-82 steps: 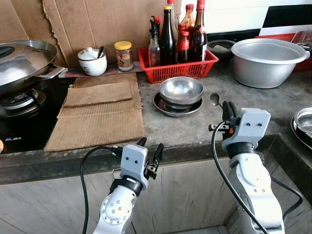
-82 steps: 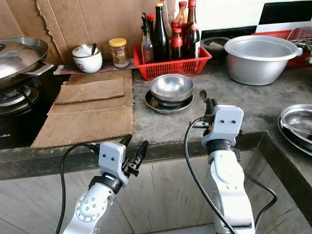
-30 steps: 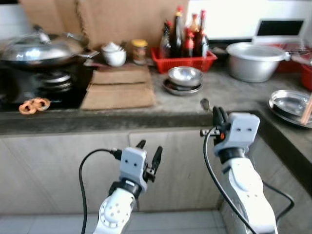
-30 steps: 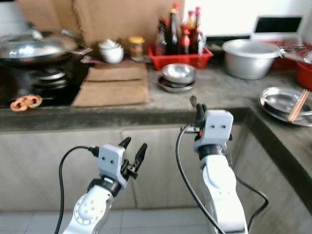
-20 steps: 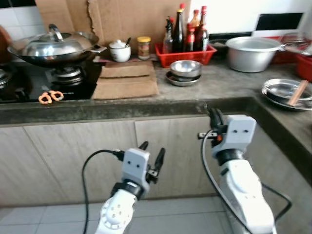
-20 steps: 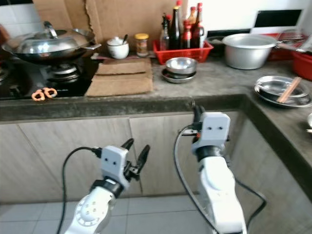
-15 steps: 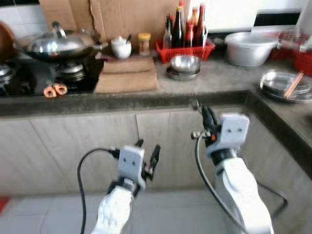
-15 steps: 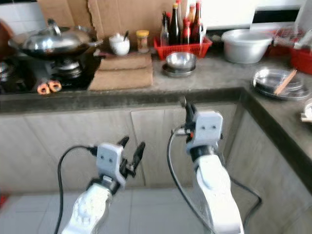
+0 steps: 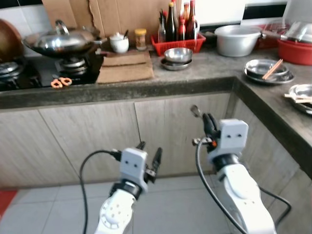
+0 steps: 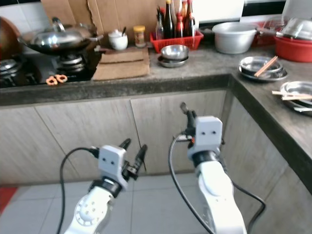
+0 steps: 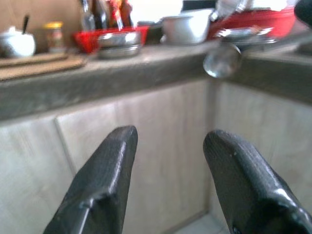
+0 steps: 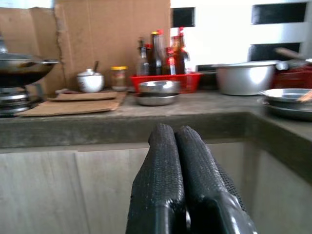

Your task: Kitchen organization

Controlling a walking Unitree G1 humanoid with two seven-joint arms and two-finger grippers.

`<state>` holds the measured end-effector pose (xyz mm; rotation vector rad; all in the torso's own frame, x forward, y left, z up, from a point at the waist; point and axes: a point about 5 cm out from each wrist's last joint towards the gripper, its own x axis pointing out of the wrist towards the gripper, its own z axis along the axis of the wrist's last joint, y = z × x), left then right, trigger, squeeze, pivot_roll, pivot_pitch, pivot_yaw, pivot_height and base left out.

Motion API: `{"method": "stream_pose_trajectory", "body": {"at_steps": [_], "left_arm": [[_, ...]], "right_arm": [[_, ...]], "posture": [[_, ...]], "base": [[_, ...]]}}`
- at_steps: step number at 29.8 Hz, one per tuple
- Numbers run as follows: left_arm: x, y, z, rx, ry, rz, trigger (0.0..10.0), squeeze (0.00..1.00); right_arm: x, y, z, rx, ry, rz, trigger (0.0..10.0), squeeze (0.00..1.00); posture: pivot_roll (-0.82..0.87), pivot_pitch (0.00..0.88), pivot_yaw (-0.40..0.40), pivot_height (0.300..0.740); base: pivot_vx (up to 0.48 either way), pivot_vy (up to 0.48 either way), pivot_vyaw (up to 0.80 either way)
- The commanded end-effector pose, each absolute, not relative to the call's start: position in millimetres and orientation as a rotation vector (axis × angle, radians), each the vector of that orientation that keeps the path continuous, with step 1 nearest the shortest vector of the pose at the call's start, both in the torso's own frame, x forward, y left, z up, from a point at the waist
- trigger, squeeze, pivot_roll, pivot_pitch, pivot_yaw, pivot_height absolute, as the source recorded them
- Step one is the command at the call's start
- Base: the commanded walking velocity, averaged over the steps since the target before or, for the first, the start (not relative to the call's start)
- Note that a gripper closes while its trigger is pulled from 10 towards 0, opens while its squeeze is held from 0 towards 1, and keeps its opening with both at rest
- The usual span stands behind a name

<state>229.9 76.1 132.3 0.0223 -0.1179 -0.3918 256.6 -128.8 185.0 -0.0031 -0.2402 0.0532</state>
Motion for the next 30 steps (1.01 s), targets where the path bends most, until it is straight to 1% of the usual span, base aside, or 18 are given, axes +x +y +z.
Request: {"method": "stream_pose_trajectory", "body": {"at_steps": [1,3,8,10,19,30], "left_arm": [[231,81,134,0.042,-0.123,-0.381,10.0,0.0],[232,81,134,0.039,-0.123,-0.377,10.0,0.0],[232,81,134,0.032,-0.119,-0.38,10.0,0.0],[232,81,133,0.03,-0.116,-0.384,10.0,0.0],[231,80,132,0.027,-0.112,-0.392,10.0,0.0],[228,79,130,0.026,-0.098,-0.418,10.0,0.0]], "right_arm": [[255,-123,187,0.005,-0.247,0.072,0.0,0.0],[255,-123,185,0.006,-0.241,0.073,0.0,0.0],[253,-123,180,0.007,-0.22,0.081,0.0,0.0],[252,-122,178,0.005,-0.212,0.082,0.0,0.0],[251,-122,174,-0.001,-0.195,0.083,0.0,0.0],[251,-121,172,-0.003,-0.191,0.086,0.0,0.0]], "posture": [[0.03,0.016,0.013,0.74],[0.03,0.016,0.013,0.74],[0.03,0.007,0.013,0.74],[0.03,0.004,0.013,0.74],[0.03,0.0,0.014,0.74],[0.03,0.0,0.02,0.74]], "base": [[0.0,0.0,0.0],[0.0,0.0,0.0],[0.0,0.0,-0.8],[0.0,0.244,-0.8],[0.0,0.333,-0.8],[0.0,0.415,-0.79]]}}
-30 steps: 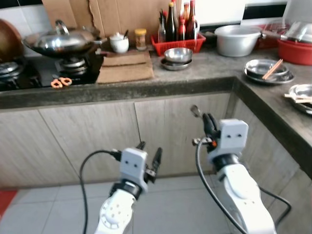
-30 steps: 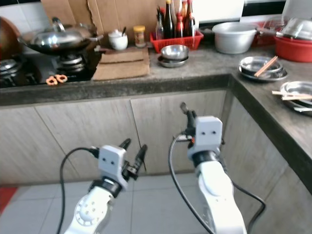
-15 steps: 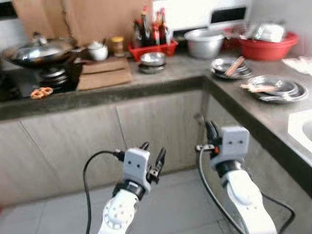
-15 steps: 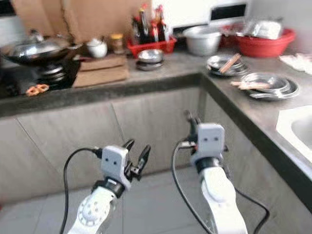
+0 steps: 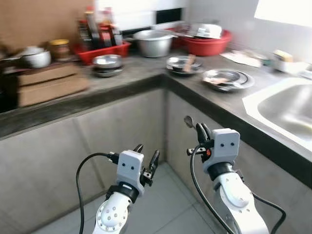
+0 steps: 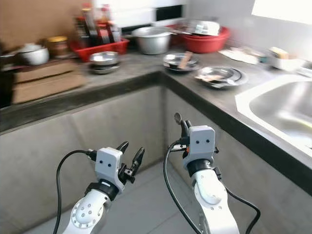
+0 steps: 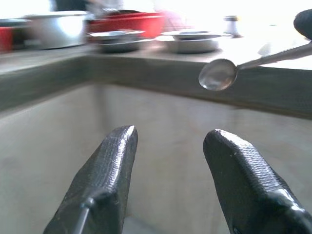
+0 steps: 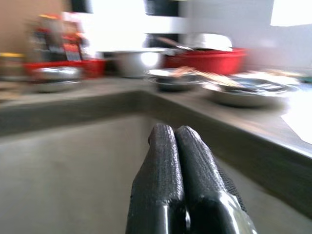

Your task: Kitchen organization

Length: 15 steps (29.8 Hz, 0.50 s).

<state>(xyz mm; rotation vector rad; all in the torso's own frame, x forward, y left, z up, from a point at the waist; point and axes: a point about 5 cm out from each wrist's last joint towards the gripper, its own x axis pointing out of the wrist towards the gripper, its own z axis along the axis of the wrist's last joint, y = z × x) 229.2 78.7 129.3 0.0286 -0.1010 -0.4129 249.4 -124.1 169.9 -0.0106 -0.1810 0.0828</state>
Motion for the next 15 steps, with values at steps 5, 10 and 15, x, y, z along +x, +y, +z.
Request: {"method": "stream_pose_trajectory", "body": {"at_steps": [5,10,15], "left_arm": [[227.8,78.0,130.5,0.023,-0.099,-0.422,10.0,0.0],[227.8,77.9,130.5,0.021,-0.097,-0.423,10.0,0.0],[228.1,78.0,130.8,0.022,-0.096,-0.424,10.0,0.0]], "right_arm": [[250.8,-121.3,172.8,-0.005,-0.192,0.082,0.0,0.0],[250.8,-121.3,173.2,-0.005,-0.193,0.078,0.0,0.0],[251.4,-121.5,173.5,-0.002,-0.194,0.075,0.0,0.0]], "posture": [[0.03,0.004,0.023,0.74],[0.03,0.009,0.026,0.74],[0.03,0.013,0.027,0.74]], "base": [[0.0,0.425,-0.78],[0.0,0.423,-0.78],[0.0,0.425,-0.78]]}}
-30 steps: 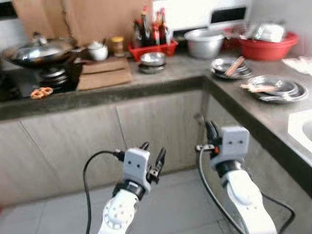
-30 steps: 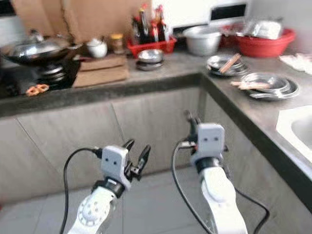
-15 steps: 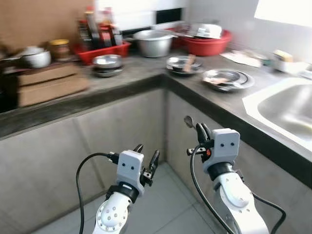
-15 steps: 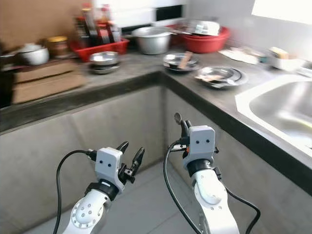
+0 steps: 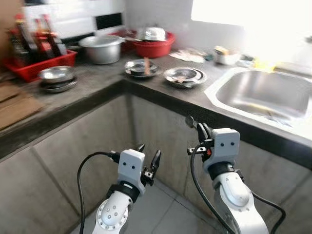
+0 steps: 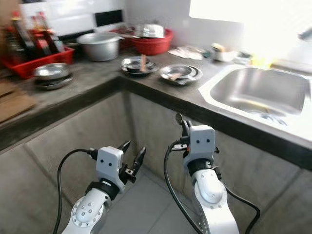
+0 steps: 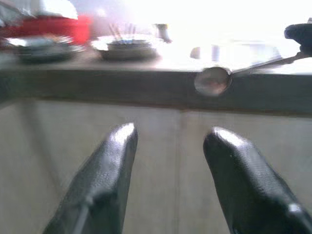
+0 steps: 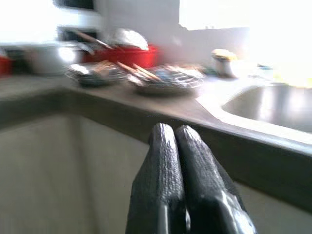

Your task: Kitchen organization

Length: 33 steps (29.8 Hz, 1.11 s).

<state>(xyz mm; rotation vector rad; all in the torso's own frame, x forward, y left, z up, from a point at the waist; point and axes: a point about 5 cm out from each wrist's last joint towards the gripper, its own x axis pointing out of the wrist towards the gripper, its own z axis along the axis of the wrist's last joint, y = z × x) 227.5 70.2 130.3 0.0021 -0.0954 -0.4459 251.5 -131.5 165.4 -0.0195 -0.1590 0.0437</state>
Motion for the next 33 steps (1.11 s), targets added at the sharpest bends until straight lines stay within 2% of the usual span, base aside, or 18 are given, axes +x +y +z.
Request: {"method": "stream_pose_trajectory", "body": {"at_steps": [1,8,19,20,21,22,33], "left_arm": [[228,78,131,0.022,-0.096,-0.424,10.0,0.0],[229,79,131,0.021,-0.095,-0.419,10.0,0.0],[229,78,131,0.074,-0.112,-0.443,10.0,0.0],[229,77,131,0.073,-0.114,-0.445,10.0,0.0],[229,77,131,0.073,-0.114,-0.445,10.0,0.0],[228,76,131,0.074,-0.114,-0.45,10.0,0.0],[227,75,131,0.078,-0.113,-0.457,10.0,0.0]], "right_arm": [[252,-121,173,-0.002,-0.194,0.074,0.0,0.0],[252,-121,174,0.0,-0.198,0.068,0.0,0.0],[254,-123,184,0.013,-0.251,0.059,0.0,0.0],[254,-122,184,0.009,-0.252,0.063,4.0,0.0],[254,-122,184,0.009,-0.252,0.063,4.0,0.0],[255,-123,184,0.007,-0.251,0.065,10.0,0.0],[260,-128,197,0.023,-0.299,0.054,10.0,0.0]], "posture": [[0.03,0.013,0.027,0.74],[0.03,0.017,0.03,0.74],[0.03,0.019,0.034,0.74],[0.03,0.018,0.034,0.74],[0.03,0.018,0.034,0.74],[0.03,0.018,0.036,0.74],[0.03,0.021,0.034,0.74]], "base": [[0.0,0.428,-0.78],[0.0,0.425,-0.78],[0.0,-0.026,-0.67],[0.251,-0.405,0.0],[0.251,-0.405,0.0],[0.0,-0.416,0.0],[0.087,-0.415,0.0]]}}
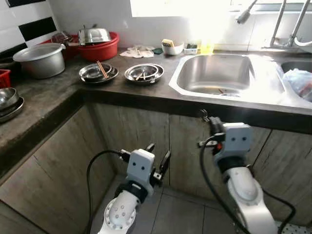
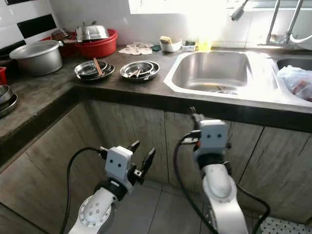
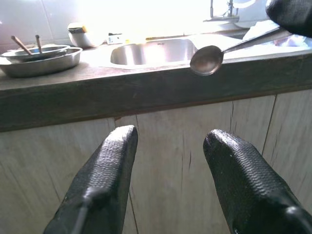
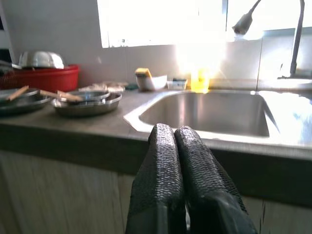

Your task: Kitchen organization

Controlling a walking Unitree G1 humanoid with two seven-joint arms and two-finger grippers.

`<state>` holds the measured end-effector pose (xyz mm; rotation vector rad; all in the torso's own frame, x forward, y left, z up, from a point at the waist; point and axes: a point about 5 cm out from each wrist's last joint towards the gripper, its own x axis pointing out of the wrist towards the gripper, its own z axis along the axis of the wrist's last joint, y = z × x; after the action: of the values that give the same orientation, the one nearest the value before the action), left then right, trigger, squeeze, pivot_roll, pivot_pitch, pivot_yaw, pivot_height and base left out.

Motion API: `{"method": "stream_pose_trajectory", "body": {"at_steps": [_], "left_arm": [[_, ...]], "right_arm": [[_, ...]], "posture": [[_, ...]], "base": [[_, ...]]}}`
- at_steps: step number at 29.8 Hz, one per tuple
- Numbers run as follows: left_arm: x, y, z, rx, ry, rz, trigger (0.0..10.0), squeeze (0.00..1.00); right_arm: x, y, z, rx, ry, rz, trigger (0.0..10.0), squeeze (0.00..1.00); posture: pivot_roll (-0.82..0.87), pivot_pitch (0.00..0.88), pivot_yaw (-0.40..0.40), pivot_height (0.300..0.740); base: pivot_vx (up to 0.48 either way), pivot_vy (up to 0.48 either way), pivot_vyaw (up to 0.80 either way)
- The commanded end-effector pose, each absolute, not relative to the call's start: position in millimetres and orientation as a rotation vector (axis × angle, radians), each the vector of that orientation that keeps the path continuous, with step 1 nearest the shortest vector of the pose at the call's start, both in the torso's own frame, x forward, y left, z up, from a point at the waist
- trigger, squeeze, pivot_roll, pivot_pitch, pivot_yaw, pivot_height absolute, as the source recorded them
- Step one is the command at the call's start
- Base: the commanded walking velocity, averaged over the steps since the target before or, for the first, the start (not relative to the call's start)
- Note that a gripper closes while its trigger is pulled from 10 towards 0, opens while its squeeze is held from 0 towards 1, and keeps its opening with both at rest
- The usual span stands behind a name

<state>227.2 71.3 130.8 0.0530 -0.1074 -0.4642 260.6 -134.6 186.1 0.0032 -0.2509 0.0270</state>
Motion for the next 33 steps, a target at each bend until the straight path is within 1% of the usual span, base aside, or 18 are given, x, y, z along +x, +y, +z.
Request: {"method": "stream_pose_trajectory", "body": {"at_steps": [1,5,12,15,24,33], "left_arm": [[227,75,131,0.077,-0.113,-0.457,10.0,0.0],[228,75,132,0.075,-0.115,-0.454,10.0,0.0],[228,75,132,0.068,-0.116,-0.449,10.0,0.0],[230,77,132,0.038,-0.104,-0.417,10.0,0.0],[232,78,135,0.051,-0.121,-0.411,10.0,0.0],[232,78,135,0.051,-0.126,-0.418,10.0,0.0]], "right_arm": [[261,-129,200,0.025,-0.309,0.052,10.0,0.0],[266,-133,216,0.048,-0.367,0.048,10.0,0.0],[270,-134,226,0.056,-0.4,0.056,10.0,0.0],[271,-134,226,0.056,-0.398,0.061,10.0,0.0],[272,-134,225,0.054,-0.387,0.074,10.0,0.0],[273,-134,223,0.049,-0.378,0.082,10.0,0.0]], "posture": [[0.03,0.021,0.034,0.74],[0.03,0.021,0.031,0.74],[0.03,0.023,0.03,0.74],[0.03,0.022,0.029,0.74],[0.03,0.02,0.024,0.74],[0.03,0.012,0.025,0.74]], "base": [[0.0,-0.416,0.0],[0.262,-0.397,0.0],[0.318,-0.355,0.0],[0.297,0.0,0.0],[0.0,0.0,0.0],[0.371,0.0,0.0]]}}
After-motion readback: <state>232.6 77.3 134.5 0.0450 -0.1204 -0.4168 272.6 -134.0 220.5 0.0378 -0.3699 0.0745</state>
